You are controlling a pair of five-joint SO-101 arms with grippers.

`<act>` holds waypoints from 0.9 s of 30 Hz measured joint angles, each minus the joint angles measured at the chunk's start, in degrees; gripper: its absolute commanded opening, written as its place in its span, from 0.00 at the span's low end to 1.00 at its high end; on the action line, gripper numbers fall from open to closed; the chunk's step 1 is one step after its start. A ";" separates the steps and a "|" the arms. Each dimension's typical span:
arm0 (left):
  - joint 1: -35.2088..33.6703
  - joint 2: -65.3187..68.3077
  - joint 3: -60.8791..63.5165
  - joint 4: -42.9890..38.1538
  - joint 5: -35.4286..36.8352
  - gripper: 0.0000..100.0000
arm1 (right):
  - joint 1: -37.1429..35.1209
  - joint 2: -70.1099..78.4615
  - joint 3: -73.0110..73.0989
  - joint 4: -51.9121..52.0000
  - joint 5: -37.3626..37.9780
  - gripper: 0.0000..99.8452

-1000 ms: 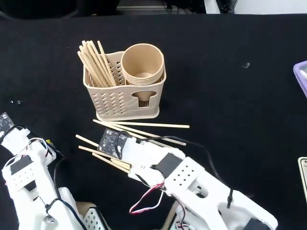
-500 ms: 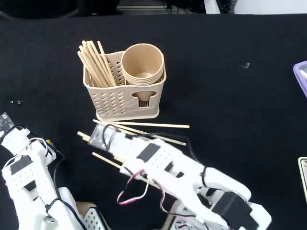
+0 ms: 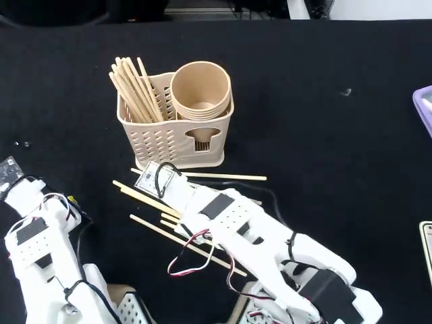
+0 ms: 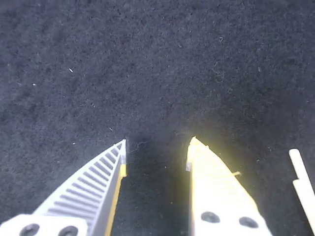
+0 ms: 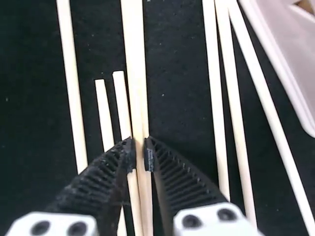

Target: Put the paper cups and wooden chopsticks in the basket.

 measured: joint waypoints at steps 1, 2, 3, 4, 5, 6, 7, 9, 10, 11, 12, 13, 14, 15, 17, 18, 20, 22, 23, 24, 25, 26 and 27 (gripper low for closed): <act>0.00 0.00 0.00 0.00 -0.09 0.21 | 0.00 0.00 0.00 0.00 0.00 0.13; 0.00 0.00 0.00 0.00 -0.09 0.21 | 0.00 0.00 0.00 0.00 0.00 0.14; 0.00 0.00 0.00 0.00 -0.09 0.21 | 0.00 0.00 0.00 0.00 0.00 0.14; 0.00 0.00 0.00 0.00 -0.18 0.21 | 0.00 0.00 0.00 0.00 0.00 0.14; 0.00 0.00 0.00 0.00 -0.26 0.21 | 0.00 0.00 0.00 0.00 0.00 0.14; 0.00 0.00 0.00 0.00 -0.26 0.21 | 0.00 0.00 0.00 0.00 0.00 0.14; 0.00 0.00 0.00 0.00 -0.26 0.21 | 0.00 0.00 0.00 0.00 0.00 0.14; 0.00 0.00 0.00 0.00 -0.26 0.21 | 0.00 0.00 0.00 0.00 0.00 0.14; 0.00 0.00 0.00 0.00 -0.26 0.21 | 0.00 0.09 0.00 0.00 0.00 0.14; 0.00 0.00 0.00 0.00 -0.26 0.21 | 0.00 0.62 0.00 0.00 -0.09 0.14; 0.00 0.00 0.00 0.00 -0.26 0.21 | 0.00 1.58 0.00 0.00 -0.09 0.14; 0.00 0.00 0.00 0.00 -0.26 0.21 | 0.09 2.46 0.00 0.00 -0.09 0.14; 0.00 0.00 0.00 0.00 -0.26 0.21 | 0.26 3.43 -0.18 -0.26 -0.09 0.14; 0.00 0.00 0.00 0.00 -0.26 0.21 | 0.26 4.40 -1.05 0.09 -0.09 0.14; 0.26 0.00 0.00 0.00 -0.18 0.21 | 0.26 5.98 -2.64 1.05 0.00 0.12; 0.26 0.00 0.00 0.00 -0.26 0.21 | 0.26 6.33 -2.90 1.23 0.00 0.08; 0.26 0.00 0.00 0.00 -0.26 0.21 | 0.35 6.51 -2.99 1.14 0.00 0.01; 0.26 0.00 0.00 0.00 -0.26 0.21 | 0.44 6.51 -2.99 1.05 0.00 0.01; 0.26 0.00 0.00 0.00 -0.26 0.21 | 0.44 6.51 -3.16 1.05 0.00 0.01; 0.26 0.00 0.00 0.00 -0.26 0.21 | 0.44 6.51 -3.16 1.32 0.00 0.01; 0.26 0.00 0.00 0.00 -0.26 0.21 | 0.44 6.51 -3.16 1.41 0.00 0.01; 0.26 0.00 0.00 0.00 -0.26 0.21 | 0.44 6.15 -3.16 1.93 -0.09 0.01; 0.26 0.00 0.00 0.00 -0.26 0.21 | 0.35 5.36 -3.16 2.73 -0.09 0.01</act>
